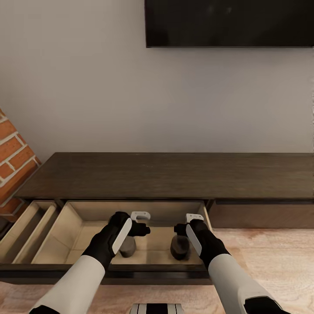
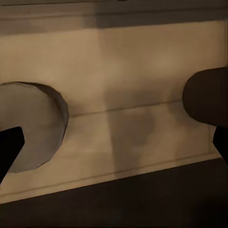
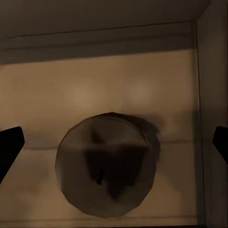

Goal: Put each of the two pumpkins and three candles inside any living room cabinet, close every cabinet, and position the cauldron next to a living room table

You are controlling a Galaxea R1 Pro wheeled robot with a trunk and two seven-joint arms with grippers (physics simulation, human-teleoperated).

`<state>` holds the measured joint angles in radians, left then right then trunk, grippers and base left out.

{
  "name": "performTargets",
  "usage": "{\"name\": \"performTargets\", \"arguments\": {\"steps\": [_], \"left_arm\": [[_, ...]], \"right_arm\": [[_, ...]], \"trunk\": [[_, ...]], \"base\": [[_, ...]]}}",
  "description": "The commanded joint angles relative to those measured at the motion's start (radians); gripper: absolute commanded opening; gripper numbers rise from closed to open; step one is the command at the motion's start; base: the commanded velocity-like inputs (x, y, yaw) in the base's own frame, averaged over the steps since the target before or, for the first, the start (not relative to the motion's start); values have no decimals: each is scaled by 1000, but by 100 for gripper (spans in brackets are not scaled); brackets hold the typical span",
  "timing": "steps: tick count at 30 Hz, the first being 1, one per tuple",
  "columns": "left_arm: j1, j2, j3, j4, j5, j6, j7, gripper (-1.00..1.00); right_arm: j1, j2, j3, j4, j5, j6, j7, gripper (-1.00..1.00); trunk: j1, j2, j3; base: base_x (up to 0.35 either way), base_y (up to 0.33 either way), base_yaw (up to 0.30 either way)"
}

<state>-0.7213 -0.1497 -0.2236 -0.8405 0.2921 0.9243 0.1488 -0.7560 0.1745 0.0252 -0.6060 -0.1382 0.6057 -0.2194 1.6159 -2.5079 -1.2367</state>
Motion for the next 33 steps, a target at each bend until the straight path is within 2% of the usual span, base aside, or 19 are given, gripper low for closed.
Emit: {"name": "performTargets", "arguments": {"steps": [1, 7, 17, 33], "left_arm": [[0, 1, -2, -1, 19, 5, 15, 100], [0, 1, -2, -1, 31, 7, 22, 100], [0, 2, -2, -8, 34, 7, 24, 100], [0, 4, -2, -12, 38, 7, 29, 100]], "right_arm": [[0, 0, 2, -1, -11, 3, -9, 100], [0, 0, 2, -1, -11, 3, -9, 100], [0, 0, 2, -3, -11, 3, -9, 100], [0, 0, 2, -9, -12, 3, -9, 100]], "trunk": [[-1, 0, 3], [-3, 1, 26], [-8, 4, 65], [-15, 7, 127]], "base": [[-140, 0, 0], [-95, 0, 0], [-15, 0, 0], [-103, 0, 0]]}}
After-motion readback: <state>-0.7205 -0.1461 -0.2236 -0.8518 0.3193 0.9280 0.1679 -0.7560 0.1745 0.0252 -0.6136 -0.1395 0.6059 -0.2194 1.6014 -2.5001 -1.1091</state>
